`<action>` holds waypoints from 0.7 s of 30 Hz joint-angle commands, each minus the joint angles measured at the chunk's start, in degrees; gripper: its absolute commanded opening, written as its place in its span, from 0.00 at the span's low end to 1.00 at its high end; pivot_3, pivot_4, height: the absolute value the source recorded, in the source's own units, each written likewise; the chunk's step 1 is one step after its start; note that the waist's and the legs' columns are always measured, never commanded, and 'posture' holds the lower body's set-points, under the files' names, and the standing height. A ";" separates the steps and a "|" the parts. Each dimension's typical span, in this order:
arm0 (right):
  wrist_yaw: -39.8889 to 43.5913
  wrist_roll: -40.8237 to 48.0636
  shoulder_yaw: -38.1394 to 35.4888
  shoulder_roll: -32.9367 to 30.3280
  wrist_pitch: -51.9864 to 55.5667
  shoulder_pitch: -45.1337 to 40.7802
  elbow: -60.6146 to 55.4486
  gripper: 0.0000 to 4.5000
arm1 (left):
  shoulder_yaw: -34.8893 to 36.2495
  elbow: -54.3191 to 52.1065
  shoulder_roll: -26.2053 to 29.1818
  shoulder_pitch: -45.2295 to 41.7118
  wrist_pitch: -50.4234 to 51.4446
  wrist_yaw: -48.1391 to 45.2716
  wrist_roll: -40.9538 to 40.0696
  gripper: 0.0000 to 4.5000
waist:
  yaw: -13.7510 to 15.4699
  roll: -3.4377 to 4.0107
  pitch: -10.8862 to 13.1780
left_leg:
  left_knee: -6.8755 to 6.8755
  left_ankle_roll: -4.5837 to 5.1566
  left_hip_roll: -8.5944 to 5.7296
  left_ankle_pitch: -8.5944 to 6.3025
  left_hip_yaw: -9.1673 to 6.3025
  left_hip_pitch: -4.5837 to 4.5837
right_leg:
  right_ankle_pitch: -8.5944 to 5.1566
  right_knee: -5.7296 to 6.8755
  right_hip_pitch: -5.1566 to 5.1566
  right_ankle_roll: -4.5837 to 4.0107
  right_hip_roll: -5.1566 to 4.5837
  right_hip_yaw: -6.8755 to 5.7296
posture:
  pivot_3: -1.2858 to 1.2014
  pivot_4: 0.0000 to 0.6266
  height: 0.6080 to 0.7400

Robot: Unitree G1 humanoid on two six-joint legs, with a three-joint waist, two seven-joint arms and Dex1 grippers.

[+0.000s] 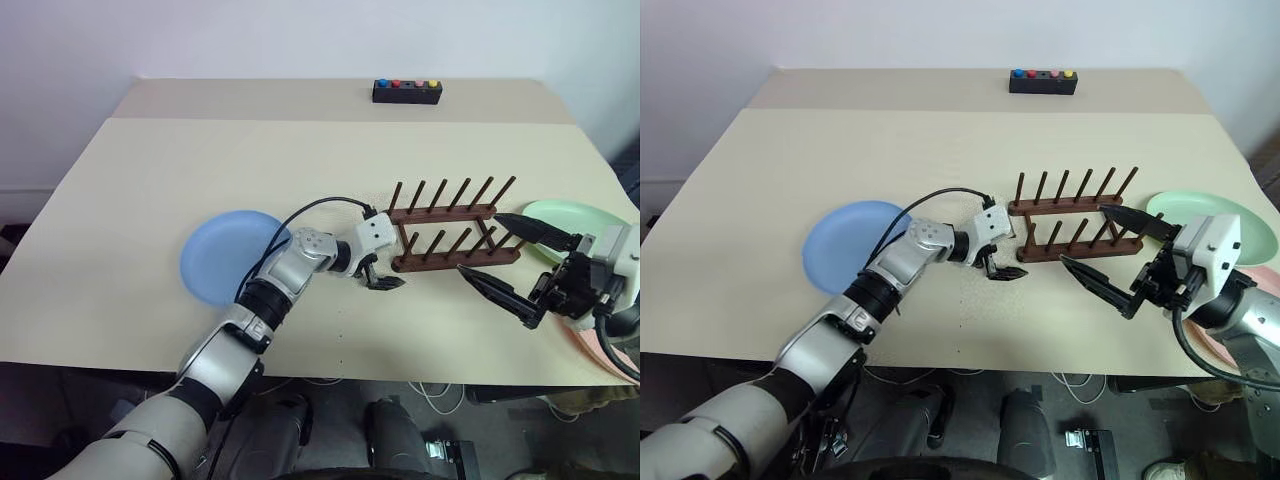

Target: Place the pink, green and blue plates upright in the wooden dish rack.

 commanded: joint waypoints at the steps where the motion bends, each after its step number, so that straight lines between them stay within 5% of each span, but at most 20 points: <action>1: -0.17 0.26 -2.06 0.12 -1.35 0.28 -1.54 1.00 | 2.48 1.97 -1.66 -1.87 -0.36 1.63 -0.45 1.00 | 0.00 0.00 0.00 | 0.00 0.00 0.00 0.00 0.00 0.00 | 0.01 -0.01 0.00 0.01 0.00 0.00 | 0.52 0.24 1.00; 4: 0.05 0.04 -2.32 -0.10 -1.54 0.34 -1.11 1.00 | 4.70 3.77 -2.75 -2.86 2.48 1.53 -1.83 0.80 | -0.04 0.00 0.00 | -0.01 0.00 0.00 0.00 0.00 0.00 | 0.01 -0.04 0.01 0.02 0.01 0.01 | 0.52 0.24 1.00; 10: 0.58 -0.36 -2.33 -0.46 -2.11 -0.04 -0.04 1.00 | 5.02 1.75 -2.64 -1.84 3.16 -1.16 -2.03 0.17 | -0.05 0.00 -0.01 | -0.01 0.01 0.01 -0.01 0.02 0.00 | 0.01 -0.05 0.00 0.02 0.03 0.03 | 0.52 0.24 1.00; 21: 1.74 -0.59 -2.54 -0.37 -3.04 0.50 1.21 1.00 | 5.22 -4.50 0.73 -0.95 0.94 -8.03 -3.23 0.17 | -0.10 0.02 -0.02 | -0.04 0.01 0.05 -0.01 0.04 0.04 | 0.04 -0.05 -0.01 0.02 0.10 0.10 | 0.52 0.24 1.00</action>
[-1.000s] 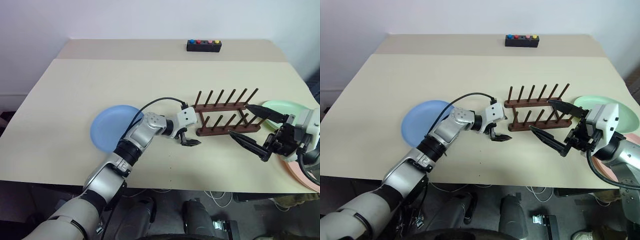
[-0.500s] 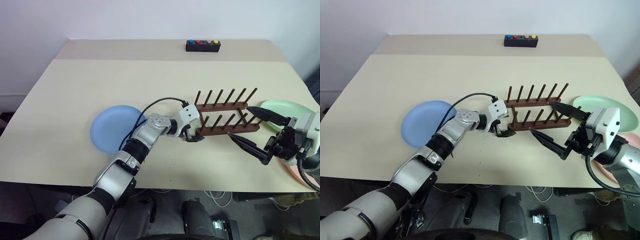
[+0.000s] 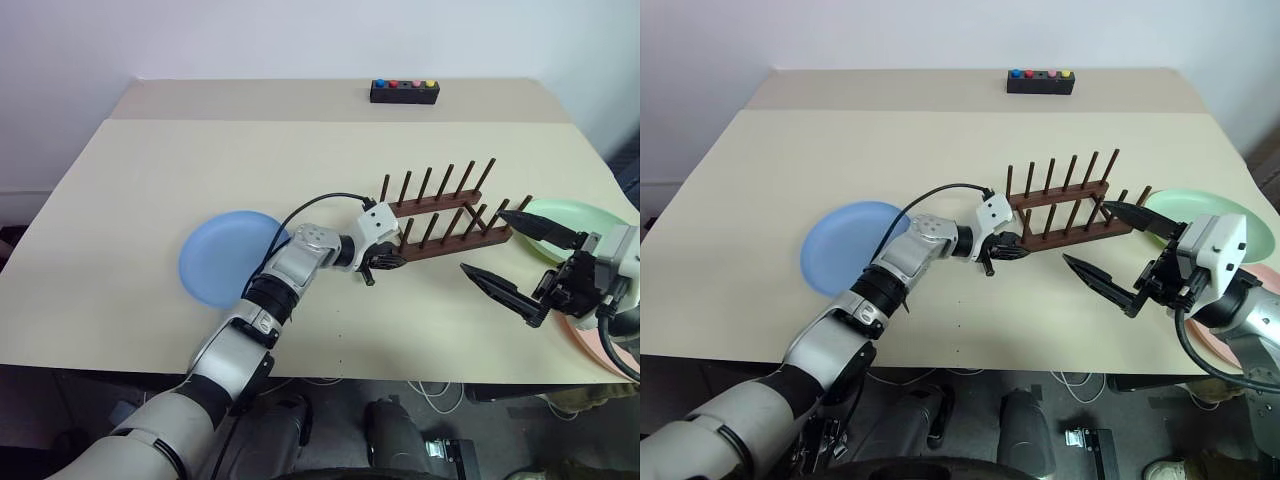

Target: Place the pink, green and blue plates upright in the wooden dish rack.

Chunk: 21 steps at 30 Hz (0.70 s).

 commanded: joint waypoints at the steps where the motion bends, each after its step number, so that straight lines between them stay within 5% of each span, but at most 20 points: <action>1: 0.94 0.52 -2.36 -0.31 -0.97 0.77 -0.26 1.00 | 1.05 -4.69 1.45 -0.02 -2.86 -4.56 -2.40 0.17 | 0.04 0.00 0.00 | 0.00 0.00 0.00 0.00 0.00 0.00 | 0.00 0.00 0.00 0.00 0.00 0.01 | 0.52 0.24 1.00; 9: 3.18 0.69 -5.23 -0.95 -0.69 3.85 -0.26 1.00 | -2.72 -6.98 7.28 1.88 -11.30 -14.86 -0.92 0.17 | 0.09 0.01 -0.01 | 0.03 0.00 0.00 0.00 0.02 -0.01 | 0.02 -0.01 0.02 -0.03 0.01 0.06 | 0.52 0.24 1.00; 21: 3.05 0.69 -6.04 -0.75 -0.49 4.27 -0.81 1.00 | -4.23 -5.95 5.92 3.10 -8.77 -6.40 3.73 0.17 | 0.08 0.01 -0.01 | 0.04 0.01 0.01 0.00 0.03 0.00 | 0.03 -0.02 0.01 -0.03 0.01 0.10 | 0.52 0.24 1.00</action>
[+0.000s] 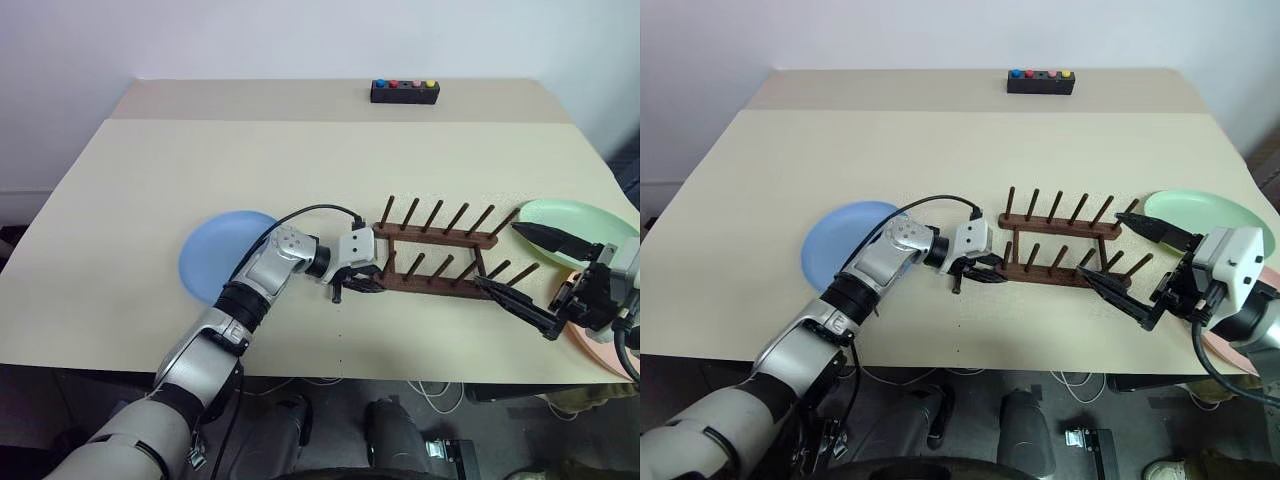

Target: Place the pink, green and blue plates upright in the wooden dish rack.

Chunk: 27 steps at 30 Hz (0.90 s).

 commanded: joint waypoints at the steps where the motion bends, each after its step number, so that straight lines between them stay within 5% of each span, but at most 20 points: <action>1: 0.01 0.82 -1.73 -0.48 -0.47 -0.13 -0.97 1.00 | 0.79 -0.91 -0.87 -1.27 1.12 3.70 1.01 0.17 | -0.05 0.00 0.00 | 0.00 0.00 0.00 0.00 0.00 0.00 | 0.00 0.00 0.00 0.00 0.00 0.00 | 0.52 0.24 1.00; 11: 0.08 0.34 -1.10 -0.79 -0.62 -1.23 -0.20 1.00 | 2.75 -2.54 -2.10 0.33 8.24 6.68 -1.32 0.17 | -0.07 0.00 0.00 | 0.00 0.00 0.02 0.00 0.01 0.01 | 0.01 0.01 0.00 0.00 0.02 0.01 | 0.52 0.24 1.00; 19: 0.16 0.22 -0.45 -1.02 -0.49 -2.38 0.28 1.00 | 4.35 -4.37 -1.28 -0.60 12.34 4.09 -4.00 0.98 | -0.05 0.02 -0.01 | 0.01 0.00 0.03 0.00 0.02 0.02 | 0.01 0.01 0.00 0.00 0.04 0.02 | 0.52 0.24 1.00; 25: -0.57 0.55 -0.17 -0.60 0.24 -2.37 -0.02 1.00 | 8.64 -14.21 3.16 -1.96 27.60 -2.81 -12.79 0.98 | -0.19 0.02 -0.01 | -0.01 0.00 0.06 0.00 0.02 0.01 | 0.01 0.03 -0.05 0.00 0.09 0.04 | 0.52 0.24 1.00; 27: -1.07 0.07 0.10 -0.50 0.82 -2.07 0.48 1.00 | 10.93 -19.63 8.72 -3.16 33.72 -5.53 -15.84 0.98 | -0.16 0.02 -0.01 | 0.00 -0.01 0.08 0.00 0.01 0.02 | 0.01 0.06 -0.06 0.00 0.12 0.06 | 0.52 0.24 1.00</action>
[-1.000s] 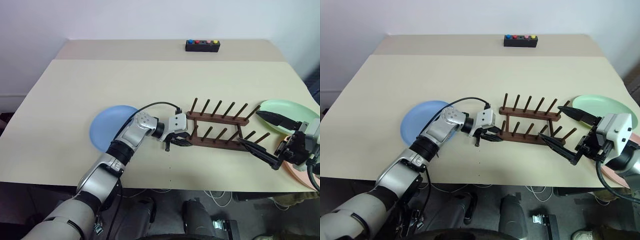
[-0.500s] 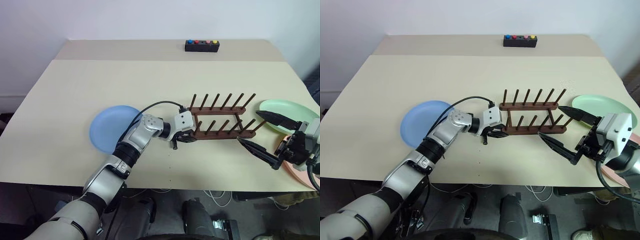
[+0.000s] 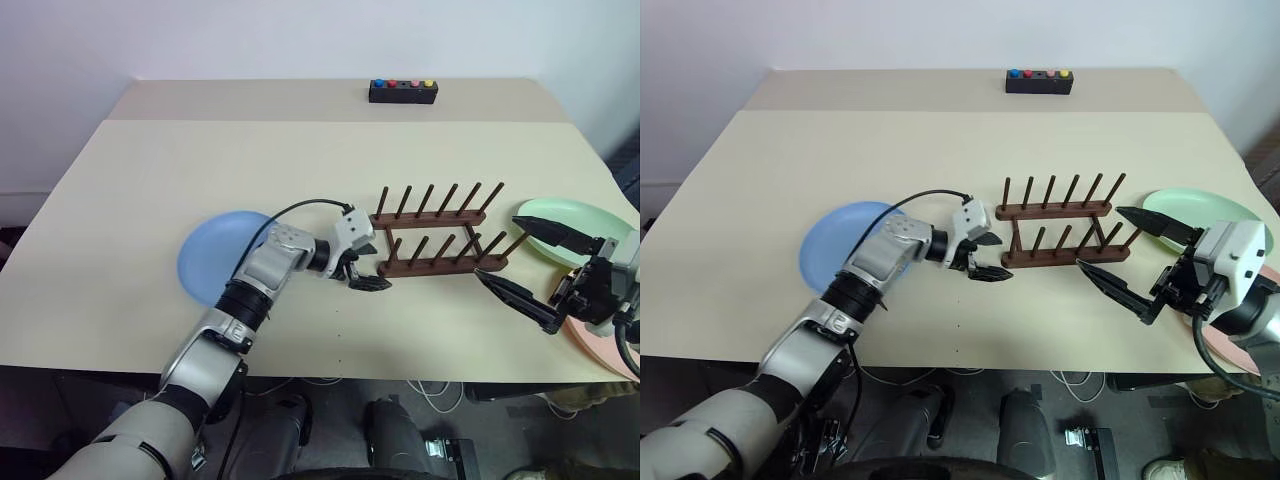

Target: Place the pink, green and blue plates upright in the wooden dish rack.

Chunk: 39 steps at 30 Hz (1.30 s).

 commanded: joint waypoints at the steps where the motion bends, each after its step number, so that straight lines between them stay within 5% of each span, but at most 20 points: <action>1: -1.12 -0.12 -0.20 -0.30 0.43 -0.17 0.16 1.00 | 4.75 -9.69 7.24 -2.92 9.67 -4.77 -6.38 0.94 | -0.07 0.00 0.00 | 0.00 0.00 0.02 0.00 0.00 0.00 | 0.01 0.00 0.00 -0.01 0.02 0.02 | 0.52 0.24 1.00; 5: -1.78 3.68 0.85 -0.54 4.20 -2.22 1.68 0.81 | 5.77 -17.06 13.95 -0.77 13.04 -10.06 -11.94 0.61 | -0.16 0.08 -0.05 | -0.02 -0.02 0.06 0.00 0.02 0.04 | 0.03 0.02 -0.02 -0.06 0.09 0.11 | 0.52 0.24 1.00; 8: -0.40 4.42 2.33 -1.04 5.87 -1.48 1.20 0.46 | 7.43 -20.90 13.55 0.10 18.92 -10.83 -18.49 0.24 | 0.55 0.09 -0.05 | -0.01 -0.02 0.06 0.00 -0.01 0.05 | 0.03 -0.04 0.06 -0.07 0.08 0.12 | 0.52 0.24 1.00; 11: -1.14 -1.69 6.37 -1.47 4.06 -1.54 2.46 0.15 | 3.95 -24.76 11.60 1.82 21.98 -9.80 -20.67 0.00 | 0.63 0.07 -0.05 | -0.01 -0.01 0.05 -0.01 0.00 0.03 | 0.05 -0.17 0.09 -0.09 0.09 0.12 | 0.52 0.24 1.00; 12: -1.23 -3.33 7.30 -1.56 3.59 -1.26 2.94 0.02 | 2.70 -24.76 10.35 2.22 21.18 -8.14 -19.76 0.00 | 0.62 0.08 -0.05 | -0.01 -0.01 0.05 0.00 0.00 0.03 | 0.05 -0.21 0.10 -0.09 0.09 0.12 | 0.52 0.24 1.00; 13: -1.34 -4.17 7.90 -1.47 3.44 -1.12 3.20 0.01 | 1.88 -24.48 9.30 2.38 21.37 -6.86 -19.51 0.00 | 0.64 0.08 -0.05 | -0.02 -0.01 0.05 0.00 0.00 0.03 | 0.06 -0.22 0.11 -0.09 0.09 0.12 | 0.52 0.24 1.00; 21: -3.06 -14.27 10.73 -2.76 1.53 2.81 6.73 0.01 | -3.60 -19.97 -0.29 3.78 18.36 4.22 -15.43 0.00 | 0.19 0.08 -0.05 | 0.00 -0.01 0.09 0.00 0.09 0.03 | 0.11 -0.28 0.12 -0.16 0.10 0.15 | 0.52 0.24 1.00; 31: -8.57 -24.62 17.10 -1.69 -0.88 -1.60 12.20 0.01 | -13.80 -6.16 -3.57 3.18 -2.54 10.96 0.32 0.00 | 0.17 0.12 -0.06 | -0.01 -0.01 0.42 -0.01 0.52 0.06 | 0.27 -0.35 0.03 -0.31 0.32 0.40 | 0.52 0.24 1.00; 39: -13.22 -29.18 21.45 -0.82 0.68 -6.81 16.53 0.01 | -14.34 1.95 -7.56 2.69 -9.60 14.56 6.03 0.00 | 0.24 0.12 -0.07 | -0.01 0.02 0.42 -0.02 0.54 0.04 | 0.39 -0.46 0.05 -0.11 0.33 0.40 | 0.52 0.24 1.00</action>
